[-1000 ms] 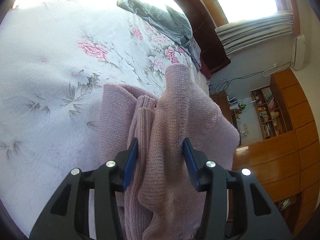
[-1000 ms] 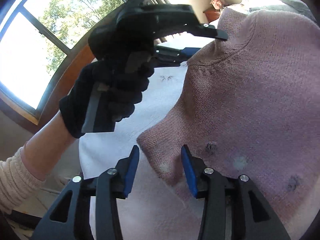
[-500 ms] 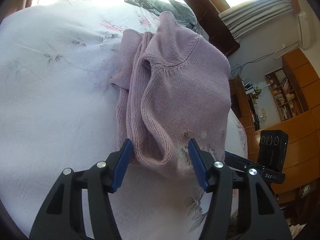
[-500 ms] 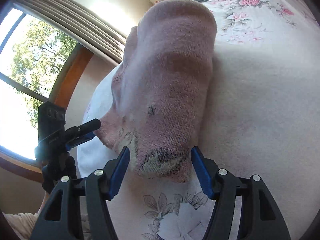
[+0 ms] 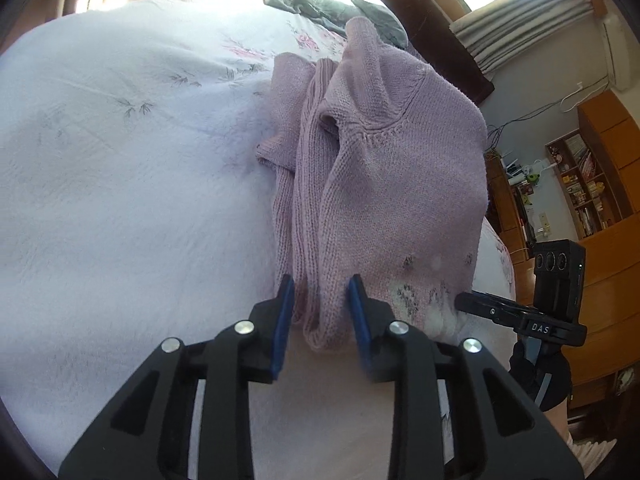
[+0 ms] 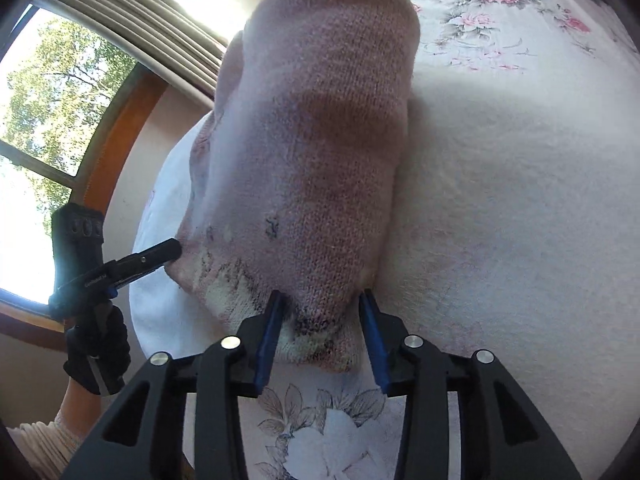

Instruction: Fold small clothes

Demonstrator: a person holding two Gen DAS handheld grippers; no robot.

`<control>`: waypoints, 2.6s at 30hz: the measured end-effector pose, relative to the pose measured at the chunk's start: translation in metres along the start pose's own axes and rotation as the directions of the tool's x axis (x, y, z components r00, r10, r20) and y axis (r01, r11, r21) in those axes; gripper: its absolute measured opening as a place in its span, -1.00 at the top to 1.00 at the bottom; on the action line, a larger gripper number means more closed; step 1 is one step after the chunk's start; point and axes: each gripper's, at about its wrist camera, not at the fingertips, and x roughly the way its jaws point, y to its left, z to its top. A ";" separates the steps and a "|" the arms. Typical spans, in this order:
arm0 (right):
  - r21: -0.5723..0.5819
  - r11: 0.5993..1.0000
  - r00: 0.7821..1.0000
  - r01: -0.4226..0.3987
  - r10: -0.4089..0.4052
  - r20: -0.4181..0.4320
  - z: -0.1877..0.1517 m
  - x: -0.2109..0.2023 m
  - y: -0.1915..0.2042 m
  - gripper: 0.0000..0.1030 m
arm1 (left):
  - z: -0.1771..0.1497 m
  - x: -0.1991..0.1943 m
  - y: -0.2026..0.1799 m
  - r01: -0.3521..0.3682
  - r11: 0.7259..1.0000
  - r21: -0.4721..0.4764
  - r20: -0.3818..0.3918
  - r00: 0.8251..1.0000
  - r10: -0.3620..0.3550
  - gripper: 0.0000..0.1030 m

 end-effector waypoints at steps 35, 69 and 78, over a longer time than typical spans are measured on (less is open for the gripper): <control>-0.064 0.995 0.983 0.072 -0.061 0.173 0.097 -0.033 -0.002 -0.37 | 0.085 0.006 0.013 0.077 0.995 -0.070 0.096 0.993 -0.070 -0.43; 0.076 0.963 0.965 -0.257 0.252 0.071 0.079 0.032 -0.023 -0.28 | 0.058 0.088 0.005 0.391 0.917 -0.077 -0.031 0.918 -0.395 0.19; 0.071 0.933 0.932 -0.352 0.342 0.123 0.043 -0.058 -0.026 -0.21 | 0.019 0.048 -0.069 0.512 0.859 -0.025 -0.030 0.858 -0.512 0.23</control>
